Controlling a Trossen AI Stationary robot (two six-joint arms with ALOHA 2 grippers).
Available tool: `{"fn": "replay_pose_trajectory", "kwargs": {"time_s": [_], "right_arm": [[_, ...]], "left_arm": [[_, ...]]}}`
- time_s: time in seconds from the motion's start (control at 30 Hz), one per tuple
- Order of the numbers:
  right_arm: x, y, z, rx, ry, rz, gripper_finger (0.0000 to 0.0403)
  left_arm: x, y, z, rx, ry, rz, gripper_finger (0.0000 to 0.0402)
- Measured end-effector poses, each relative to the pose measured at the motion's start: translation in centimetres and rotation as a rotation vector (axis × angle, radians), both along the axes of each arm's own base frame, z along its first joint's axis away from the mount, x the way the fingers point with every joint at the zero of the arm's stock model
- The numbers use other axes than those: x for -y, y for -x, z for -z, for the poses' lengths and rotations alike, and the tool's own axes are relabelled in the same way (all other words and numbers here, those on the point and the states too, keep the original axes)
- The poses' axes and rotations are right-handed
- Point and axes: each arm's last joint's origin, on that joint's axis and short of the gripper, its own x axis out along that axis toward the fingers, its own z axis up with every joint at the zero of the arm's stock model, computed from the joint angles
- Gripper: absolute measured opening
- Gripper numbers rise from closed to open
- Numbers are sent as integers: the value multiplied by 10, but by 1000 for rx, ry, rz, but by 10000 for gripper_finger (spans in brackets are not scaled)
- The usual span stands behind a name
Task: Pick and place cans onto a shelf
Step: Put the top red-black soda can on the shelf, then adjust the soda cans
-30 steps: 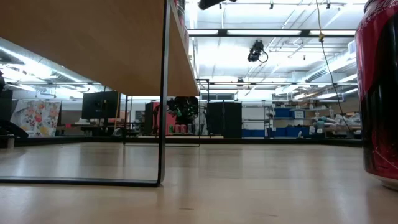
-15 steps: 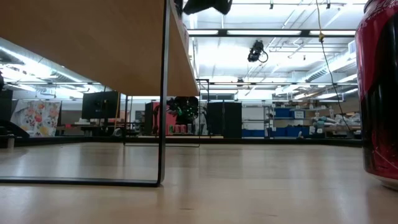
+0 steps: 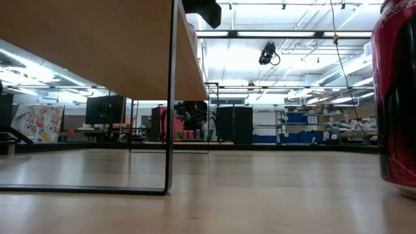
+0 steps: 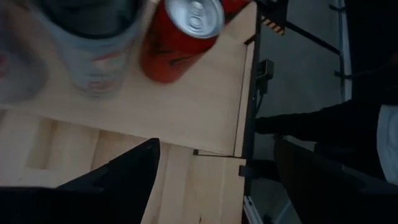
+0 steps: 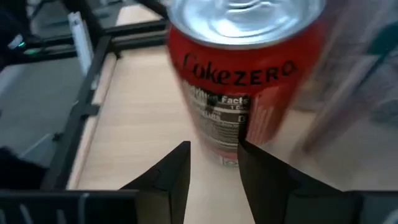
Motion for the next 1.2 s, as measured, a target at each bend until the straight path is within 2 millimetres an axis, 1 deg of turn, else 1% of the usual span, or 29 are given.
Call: {"fn": "replay_pose_trajectory", "kwargs": {"time_s": [0.13,0.27,0.43,0.63,0.77,0.93,1.03,1.2], "right_arm": [[5,-2,3,25,43,58,141],[11,-4,2,38,44,76,141],[16,-7,-2,78,49,83,141],[23,-9,-3,90,55,112,141],[22,-9,-3,82,23,106,141],[13,-3,-9,13,12,89,141],[11,1,-10,-36,21,83,141],[16,14,-12,-123,57,137,141]], "left_arm": [[8,-8,15,3,-58,-3,324],[11,-14,28,5,-122,-28,324],[12,-22,48,-5,-187,-63,324],[10,-26,69,-34,-310,-107,324],[8,-26,73,-40,-378,-143,324],[2,-17,76,-94,-492,-194,324],[-2,-12,74,-81,-545,-235,324],[-16,-6,72,-85,-616,-336,310]]}}
